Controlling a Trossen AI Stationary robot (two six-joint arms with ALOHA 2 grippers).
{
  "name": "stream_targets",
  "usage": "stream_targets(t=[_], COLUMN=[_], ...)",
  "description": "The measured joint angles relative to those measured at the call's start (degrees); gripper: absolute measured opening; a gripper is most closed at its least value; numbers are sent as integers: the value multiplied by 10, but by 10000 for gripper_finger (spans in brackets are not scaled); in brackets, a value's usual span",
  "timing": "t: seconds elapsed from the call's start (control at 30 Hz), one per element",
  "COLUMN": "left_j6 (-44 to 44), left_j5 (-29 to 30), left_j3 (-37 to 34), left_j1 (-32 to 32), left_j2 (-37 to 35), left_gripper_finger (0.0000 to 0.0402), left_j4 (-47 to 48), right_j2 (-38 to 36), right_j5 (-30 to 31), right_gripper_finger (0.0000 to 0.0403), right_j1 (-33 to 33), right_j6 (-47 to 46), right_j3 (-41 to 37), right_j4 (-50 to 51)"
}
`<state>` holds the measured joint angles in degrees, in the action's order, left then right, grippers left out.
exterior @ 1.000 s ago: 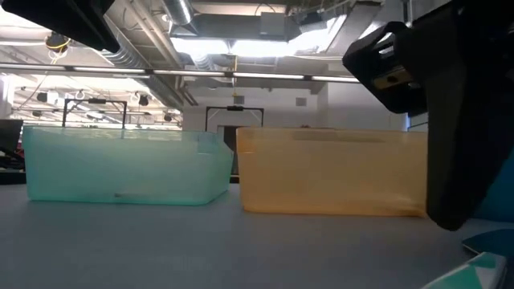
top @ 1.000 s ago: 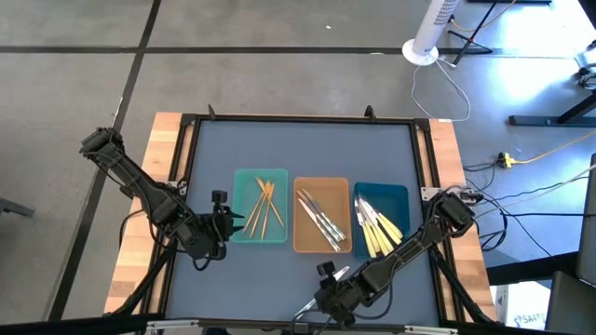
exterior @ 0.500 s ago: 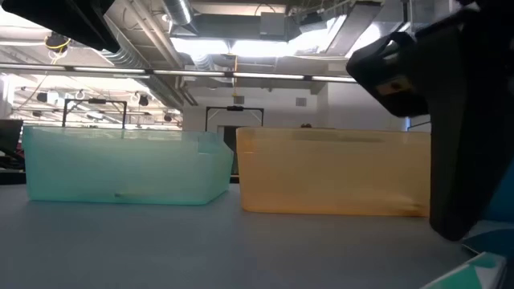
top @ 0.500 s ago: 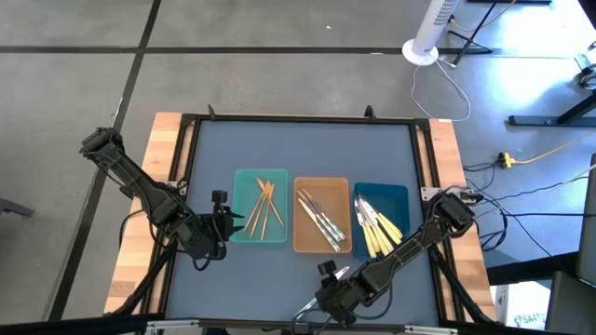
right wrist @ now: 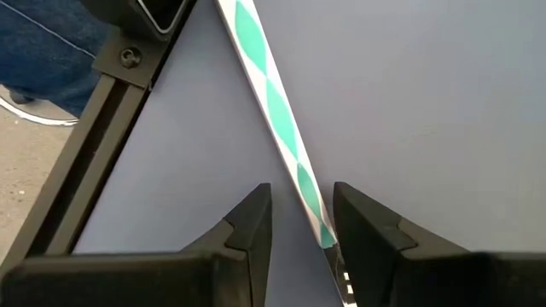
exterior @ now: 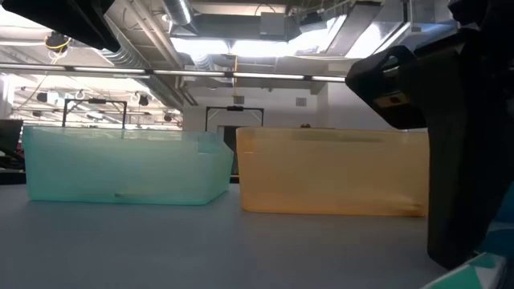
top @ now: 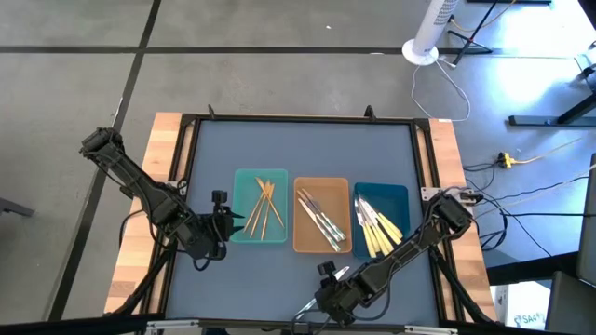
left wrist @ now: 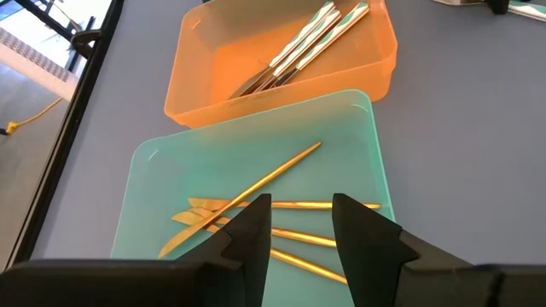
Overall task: Sort silverware by color (type)
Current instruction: Put the blue knife into the orange bin
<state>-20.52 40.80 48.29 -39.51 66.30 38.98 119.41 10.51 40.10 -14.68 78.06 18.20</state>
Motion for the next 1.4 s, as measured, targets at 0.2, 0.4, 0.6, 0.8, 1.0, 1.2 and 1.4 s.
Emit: stream_targets(t=[0.2, 0.4, 0.6, 0.8, 1.0, 1.2, 1.4], left_j6=[0, 0, 0, 0, 0, 0, 0], left_j5=[0, 0, 0, 0, 0, 0, -10], left_j3=[0, 0, 0, 0, 0, 0, 0], left_j1=[0, 0, 0, 0, 0, 0, 0], left_j2=[0, 0, 0, 0, 0, 0, 0], left_gripper_finger=[120, 120, 120, 120, 120, 120, 120], left_j4=[0, -1, -1, -1, -1, -1, -1], right_j2=[9, 10, 11, 11, 11, 11, 9], right_j5=[-8, -12, -18, -27, -30, -30, -30], right_gripper_finger=[117, 106, 57, 13, 8, 13, 14], right_j1=[-3, -5, -5, -5, -5, -5, -5], right_j6=[-18, -22, -21, -21, -20, -20, -20], right_j3=[1, 1, 1, 1, 1, 0, -1], right_j4=[-4, -4, -8, -8, -7, -10, -16])
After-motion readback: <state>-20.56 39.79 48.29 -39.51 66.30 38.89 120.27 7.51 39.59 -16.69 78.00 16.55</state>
